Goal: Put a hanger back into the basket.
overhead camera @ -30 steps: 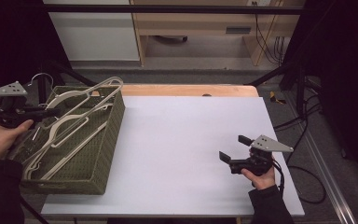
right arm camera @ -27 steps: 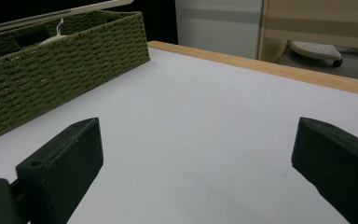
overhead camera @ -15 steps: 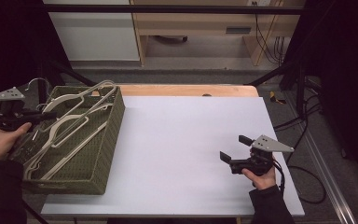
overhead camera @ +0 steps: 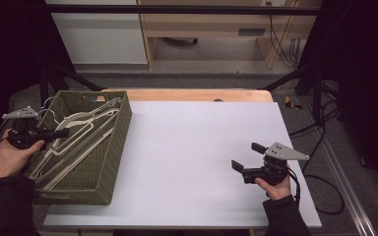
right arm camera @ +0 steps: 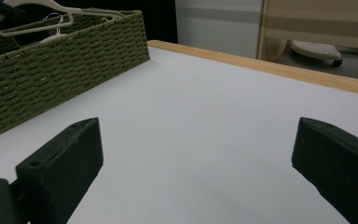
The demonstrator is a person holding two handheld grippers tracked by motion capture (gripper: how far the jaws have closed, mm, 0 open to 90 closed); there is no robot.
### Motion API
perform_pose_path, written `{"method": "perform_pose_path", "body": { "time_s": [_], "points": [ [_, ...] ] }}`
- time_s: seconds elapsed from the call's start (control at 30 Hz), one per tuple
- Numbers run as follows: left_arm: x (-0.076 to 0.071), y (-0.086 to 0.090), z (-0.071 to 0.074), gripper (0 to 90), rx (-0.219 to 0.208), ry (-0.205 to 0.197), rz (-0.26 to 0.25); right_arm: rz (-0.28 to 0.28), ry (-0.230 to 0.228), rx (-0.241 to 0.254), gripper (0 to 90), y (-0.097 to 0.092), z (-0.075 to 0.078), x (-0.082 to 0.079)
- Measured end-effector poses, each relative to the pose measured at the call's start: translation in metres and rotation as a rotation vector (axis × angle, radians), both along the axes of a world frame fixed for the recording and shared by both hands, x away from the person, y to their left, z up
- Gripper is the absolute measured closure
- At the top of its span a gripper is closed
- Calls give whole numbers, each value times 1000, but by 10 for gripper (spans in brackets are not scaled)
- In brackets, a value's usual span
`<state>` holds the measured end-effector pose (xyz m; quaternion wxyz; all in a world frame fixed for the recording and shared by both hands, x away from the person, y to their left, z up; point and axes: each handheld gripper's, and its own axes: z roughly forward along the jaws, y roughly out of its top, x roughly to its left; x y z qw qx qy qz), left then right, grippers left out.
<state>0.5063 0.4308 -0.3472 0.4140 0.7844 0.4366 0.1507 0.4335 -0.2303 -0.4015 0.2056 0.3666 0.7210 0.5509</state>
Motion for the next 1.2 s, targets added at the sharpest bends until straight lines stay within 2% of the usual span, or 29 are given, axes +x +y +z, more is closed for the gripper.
{"method": "perform_pose_path", "body": {
  "time_s": [0.2,0.37,0.43,0.5,0.57,0.67,0.77,0.8,0.83,0.9,0.97,1.1,1.17,1.2],
  "points": [
    [3,0,-16,845,-23,37,16,-1,5,-2,28,0,0,0],
    [8,-1,-28,835,-7,94,35,0,-1,1,28,0,0,0],
    [8,3,-33,832,-20,110,66,1,-3,2,29,-1,0,0],
    [7,6,-34,830,-30,102,91,-2,1,3,29,0,0,0],
    [8,6,-35,825,-16,93,119,0,1,0,29,0,0,0],
    [9,7,-34,800,56,102,197,-1,0,-3,29,1,0,0],
    [9,10,-36,727,99,107,267,0,6,-4,29,2,-1,0],
    [8,12,-37,716,103,127,278,-1,8,-4,29,2,-1,0],
    [8,13,-39,713,100,128,292,2,7,-6,29,2,-1,0],
    [8,14,-41,659,119,148,304,1,8,-6,29,2,-1,1],
    [9,14,-43,600,162,163,311,1,9,-5,29,2,-1,1],
    [10,15,-46,553,168,192,336,1,8,-6,29,2,-1,0],
    [9,14,-48,517,159,191,352,1,9,-6,29,2,-1,0],
    [8,15,-48,513,172,198,350,0,9,-7,29,2,-1,1]
  ]
}}
